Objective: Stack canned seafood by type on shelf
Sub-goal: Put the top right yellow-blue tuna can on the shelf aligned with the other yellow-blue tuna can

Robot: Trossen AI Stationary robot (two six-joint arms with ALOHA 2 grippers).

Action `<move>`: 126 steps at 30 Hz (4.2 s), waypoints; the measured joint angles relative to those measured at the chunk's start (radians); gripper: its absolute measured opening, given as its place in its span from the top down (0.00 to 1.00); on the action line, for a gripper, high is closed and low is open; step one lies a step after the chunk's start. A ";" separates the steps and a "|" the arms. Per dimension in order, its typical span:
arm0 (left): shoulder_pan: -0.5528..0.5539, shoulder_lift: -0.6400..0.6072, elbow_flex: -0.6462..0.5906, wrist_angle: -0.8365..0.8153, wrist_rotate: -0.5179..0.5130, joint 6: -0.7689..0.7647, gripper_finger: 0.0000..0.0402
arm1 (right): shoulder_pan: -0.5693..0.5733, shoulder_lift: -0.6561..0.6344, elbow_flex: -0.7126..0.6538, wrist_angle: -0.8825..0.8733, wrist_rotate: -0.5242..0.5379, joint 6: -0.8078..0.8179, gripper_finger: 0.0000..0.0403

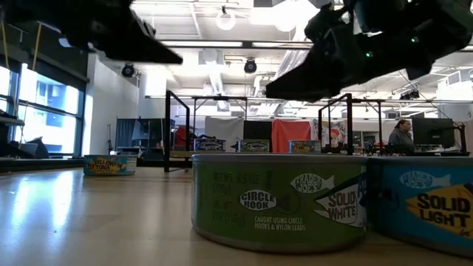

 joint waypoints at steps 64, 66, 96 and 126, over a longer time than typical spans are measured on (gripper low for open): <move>0.285 0.555 -0.013 0.660 0.487 -0.145 1.00 | 0.110 0.107 0.333 -0.690 0.285 -0.275 0.33; 0.285 0.555 -0.036 0.713 0.497 -0.153 1.00 | 0.110 0.116 0.375 -0.797 0.287 -0.324 0.31; 0.254 0.528 -0.049 0.788 0.523 -0.190 1.00 | 0.120 0.266 0.417 -0.604 0.366 -0.344 0.69; 0.131 0.290 -0.051 0.443 0.213 -0.132 0.99 | -0.238 0.219 0.611 -1.665 0.647 0.283 0.69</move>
